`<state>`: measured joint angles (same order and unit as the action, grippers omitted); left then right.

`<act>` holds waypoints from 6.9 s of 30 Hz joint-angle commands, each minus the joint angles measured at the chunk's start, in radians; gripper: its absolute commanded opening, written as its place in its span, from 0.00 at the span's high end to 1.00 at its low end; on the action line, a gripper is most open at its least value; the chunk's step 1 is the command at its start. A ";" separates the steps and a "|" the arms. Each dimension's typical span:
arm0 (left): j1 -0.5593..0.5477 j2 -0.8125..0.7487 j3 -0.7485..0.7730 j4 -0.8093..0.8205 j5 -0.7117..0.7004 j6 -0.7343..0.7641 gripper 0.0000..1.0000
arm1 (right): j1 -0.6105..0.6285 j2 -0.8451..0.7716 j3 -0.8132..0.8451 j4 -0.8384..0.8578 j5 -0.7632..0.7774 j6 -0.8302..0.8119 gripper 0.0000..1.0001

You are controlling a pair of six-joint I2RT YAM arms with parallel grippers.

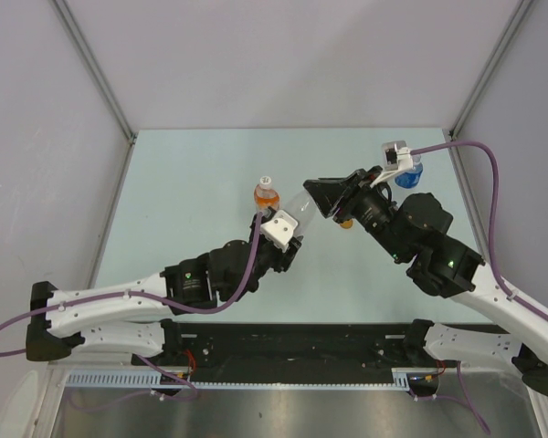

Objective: Unscrew the bottle caps

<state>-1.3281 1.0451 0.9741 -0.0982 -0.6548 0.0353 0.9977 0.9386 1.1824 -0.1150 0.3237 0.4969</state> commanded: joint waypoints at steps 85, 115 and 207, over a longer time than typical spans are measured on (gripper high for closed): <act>0.553 0.300 0.011 1.819 1.946 -1.638 1.00 | -0.392 -0.124 0.043 0.485 -1.580 0.045 1.00; 0.621 -0.121 0.068 0.109 1.490 -0.319 1.00 | -0.467 -0.038 0.138 -0.248 -0.367 -0.288 1.00; 0.603 -0.413 -0.098 -0.115 0.742 -0.244 0.95 | -0.246 0.150 -0.191 -0.104 0.207 -0.038 0.32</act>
<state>-0.7238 0.6083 0.8925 -0.2844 0.0811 -0.2173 0.7403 1.2980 0.8955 -0.1162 0.5049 0.4965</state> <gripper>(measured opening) 0.575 0.679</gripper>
